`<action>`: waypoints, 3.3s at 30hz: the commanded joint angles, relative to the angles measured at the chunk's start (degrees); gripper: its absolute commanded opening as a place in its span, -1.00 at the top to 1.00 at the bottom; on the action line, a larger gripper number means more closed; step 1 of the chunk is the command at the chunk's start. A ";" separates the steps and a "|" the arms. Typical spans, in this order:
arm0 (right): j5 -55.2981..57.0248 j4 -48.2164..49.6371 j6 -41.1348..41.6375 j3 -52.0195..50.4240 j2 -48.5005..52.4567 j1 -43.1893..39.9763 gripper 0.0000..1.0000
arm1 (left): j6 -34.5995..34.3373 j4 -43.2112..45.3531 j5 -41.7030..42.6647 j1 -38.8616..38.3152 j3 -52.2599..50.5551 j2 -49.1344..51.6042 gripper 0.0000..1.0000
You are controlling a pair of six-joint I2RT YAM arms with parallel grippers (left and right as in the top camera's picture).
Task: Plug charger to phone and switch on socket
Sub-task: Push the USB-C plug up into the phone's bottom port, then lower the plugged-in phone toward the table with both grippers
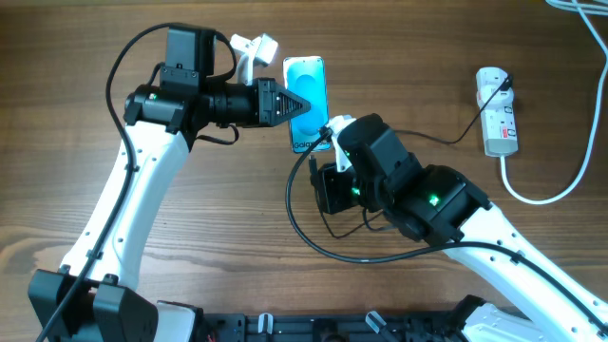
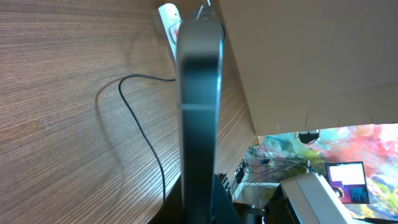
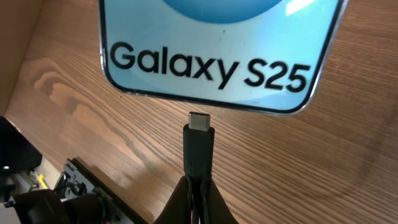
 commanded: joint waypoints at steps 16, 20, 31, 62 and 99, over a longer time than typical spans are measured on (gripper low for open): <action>4.02 1.42 1.95 0.90 -0.85 0.15 0.91 | 0.96 -0.17 2.54 0.39 0.37 -0.94 0.92; 4.00 1.51 2.03 0.90 -0.85 0.15 0.91 | 0.96 -0.17 2.51 0.39 0.37 -0.94 0.92; 4.24 3.02 3.04 0.90 -0.85 0.13 0.91 | 0.96 -0.61 2.51 0.37 0.37 -0.94 0.92; 3.10 -2.51 3.23 0.90 -0.85 0.15 -0.99 | 0.68 -5.62 -7.26 0.37 0.37 -0.50 0.92; 3.50 -7.61 13.97 0.90 -0.85 -2.49 -1.00 | 2.67 2.84 -11.63 -7.89 -0.04 31.06 0.92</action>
